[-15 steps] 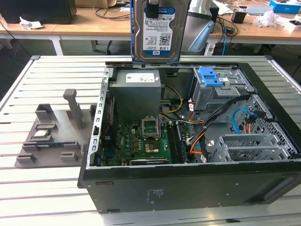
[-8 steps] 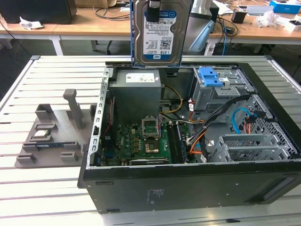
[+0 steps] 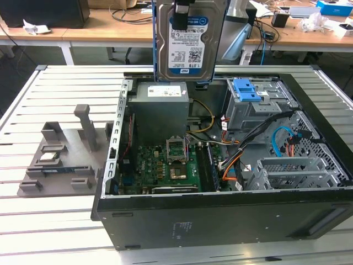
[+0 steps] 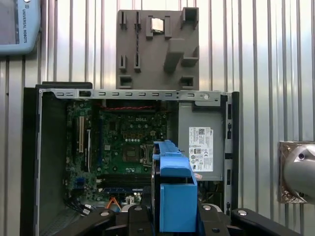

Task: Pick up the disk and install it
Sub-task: 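Pick up the disk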

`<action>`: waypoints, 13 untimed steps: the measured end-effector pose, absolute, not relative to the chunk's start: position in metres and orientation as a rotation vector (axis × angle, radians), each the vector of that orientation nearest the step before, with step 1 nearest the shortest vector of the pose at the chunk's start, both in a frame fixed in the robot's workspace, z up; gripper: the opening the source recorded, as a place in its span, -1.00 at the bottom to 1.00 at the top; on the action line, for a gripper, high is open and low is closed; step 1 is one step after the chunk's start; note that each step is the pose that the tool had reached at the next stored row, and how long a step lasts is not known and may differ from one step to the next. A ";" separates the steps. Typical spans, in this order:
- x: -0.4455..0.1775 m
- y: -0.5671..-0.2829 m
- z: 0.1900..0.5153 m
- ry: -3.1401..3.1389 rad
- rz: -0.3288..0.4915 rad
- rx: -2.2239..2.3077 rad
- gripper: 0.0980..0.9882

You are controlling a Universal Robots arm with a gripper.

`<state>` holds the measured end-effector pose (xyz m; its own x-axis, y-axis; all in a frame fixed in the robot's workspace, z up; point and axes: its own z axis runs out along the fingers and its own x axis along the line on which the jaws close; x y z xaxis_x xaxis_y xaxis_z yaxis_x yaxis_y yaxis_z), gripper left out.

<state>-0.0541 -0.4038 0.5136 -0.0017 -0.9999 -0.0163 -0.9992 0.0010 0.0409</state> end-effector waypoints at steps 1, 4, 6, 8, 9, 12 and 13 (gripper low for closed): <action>-0.054 -0.405 0.513 -2.210 -0.063 2.207 -0.40; -0.054 -0.410 0.513 -2.210 -0.063 2.207 -0.40; -0.054 -0.415 0.512 -2.210 -0.063 2.207 -0.40; -0.054 -0.420 0.512 -2.210 -0.063 2.207 -0.40; -0.054 -0.421 0.512 -2.210 -0.063 2.207 -0.40; -0.054 -0.427 0.511 -2.210 -0.063 2.207 -0.40; -0.054 -0.428 0.511 -2.210 -0.063 2.207 -0.40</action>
